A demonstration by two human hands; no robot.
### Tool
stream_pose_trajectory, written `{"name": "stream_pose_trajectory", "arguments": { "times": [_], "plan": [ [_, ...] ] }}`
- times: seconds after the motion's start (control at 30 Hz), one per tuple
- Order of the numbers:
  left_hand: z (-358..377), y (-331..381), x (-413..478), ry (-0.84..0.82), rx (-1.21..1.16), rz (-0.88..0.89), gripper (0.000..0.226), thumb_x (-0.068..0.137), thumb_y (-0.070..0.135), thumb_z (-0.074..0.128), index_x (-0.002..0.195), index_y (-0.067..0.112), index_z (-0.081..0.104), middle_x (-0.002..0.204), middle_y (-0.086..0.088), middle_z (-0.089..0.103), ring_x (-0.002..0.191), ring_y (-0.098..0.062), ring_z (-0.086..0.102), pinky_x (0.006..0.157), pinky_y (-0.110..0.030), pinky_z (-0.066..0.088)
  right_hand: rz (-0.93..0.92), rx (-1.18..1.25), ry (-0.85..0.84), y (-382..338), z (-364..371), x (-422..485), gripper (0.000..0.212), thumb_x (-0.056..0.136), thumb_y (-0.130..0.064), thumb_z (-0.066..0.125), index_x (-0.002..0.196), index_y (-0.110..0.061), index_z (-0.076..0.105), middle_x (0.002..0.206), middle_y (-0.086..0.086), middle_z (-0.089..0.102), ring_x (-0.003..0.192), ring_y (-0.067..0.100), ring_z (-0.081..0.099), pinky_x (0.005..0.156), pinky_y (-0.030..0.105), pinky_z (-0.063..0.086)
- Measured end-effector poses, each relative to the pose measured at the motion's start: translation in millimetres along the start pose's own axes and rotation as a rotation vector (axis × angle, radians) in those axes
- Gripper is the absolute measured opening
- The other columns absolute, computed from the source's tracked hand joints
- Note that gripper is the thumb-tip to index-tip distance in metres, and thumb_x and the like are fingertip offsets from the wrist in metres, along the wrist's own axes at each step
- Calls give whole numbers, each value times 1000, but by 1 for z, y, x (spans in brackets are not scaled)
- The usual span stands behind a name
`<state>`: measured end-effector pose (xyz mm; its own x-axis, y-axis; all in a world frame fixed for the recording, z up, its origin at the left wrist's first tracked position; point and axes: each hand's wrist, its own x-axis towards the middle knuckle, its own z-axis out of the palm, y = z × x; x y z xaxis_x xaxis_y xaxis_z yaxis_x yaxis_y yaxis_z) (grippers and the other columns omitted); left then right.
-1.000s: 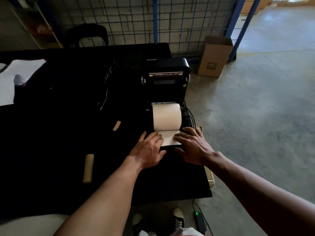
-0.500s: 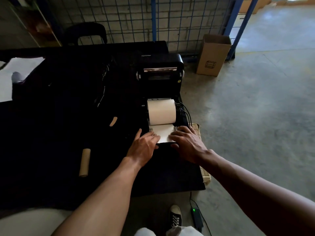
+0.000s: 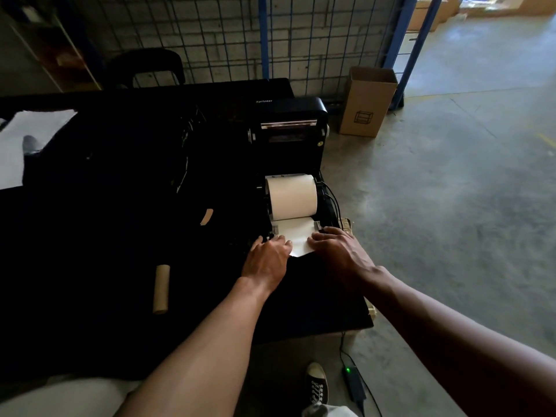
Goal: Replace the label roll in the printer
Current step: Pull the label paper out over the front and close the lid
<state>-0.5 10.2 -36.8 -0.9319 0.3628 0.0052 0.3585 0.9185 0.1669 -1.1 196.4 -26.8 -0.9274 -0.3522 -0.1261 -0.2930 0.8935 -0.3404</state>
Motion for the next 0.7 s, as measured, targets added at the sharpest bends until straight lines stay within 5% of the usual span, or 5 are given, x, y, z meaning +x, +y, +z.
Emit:
{"name": "stream_pose_trajectory", "arguments": {
  "times": [0.17, 0.4, 0.57, 0.7],
  "plan": [
    [-5, 3, -3, -38, -95, -43, 37, 89, 18, 46, 122, 12, 62, 139, -6, 56, 141, -19, 36, 117, -53, 18, -24, -140, 21, -4, -4, -5, 34, 96, -26, 57, 128, -19, 63, 135, 3, 62, 136, 30, 40, 108, 47, 34],
    [-5, 2, 1, -21, -173, -76, 30, 91, 29, 50, 116, 15, 58, 128, -4, 60, 135, -20, 42, 114, -46, 26, 13, -129, 80, -5, 1, -6, 53, 89, -52, 38, 117, -20, 70, 121, 6, 67, 119, 29, 52, 101, 46, 41],
    [1, 0, -1, -19, -156, -73, 41, 91, 25, 48, 131, 16, 49, 139, -7, 53, 138, -20, 40, 115, -45, 28, 66, -94, 17, -2, -6, 7, 56, 93, -19, 53, 146, -9, 40, 132, 14, 57, 115, 32, 46, 95, 43, 45],
    [-1, 0, -2, -56, -144, -82, 48, 99, 23, 40, 146, 15, 42, 154, -2, 40, 146, -15, 25, 117, -47, 20, 131, -128, -94, -10, -5, 16, 61, 89, -22, 57, 146, -10, 38, 139, 13, 42, 123, 33, 38, 97, 48, 44]
  ]
}}
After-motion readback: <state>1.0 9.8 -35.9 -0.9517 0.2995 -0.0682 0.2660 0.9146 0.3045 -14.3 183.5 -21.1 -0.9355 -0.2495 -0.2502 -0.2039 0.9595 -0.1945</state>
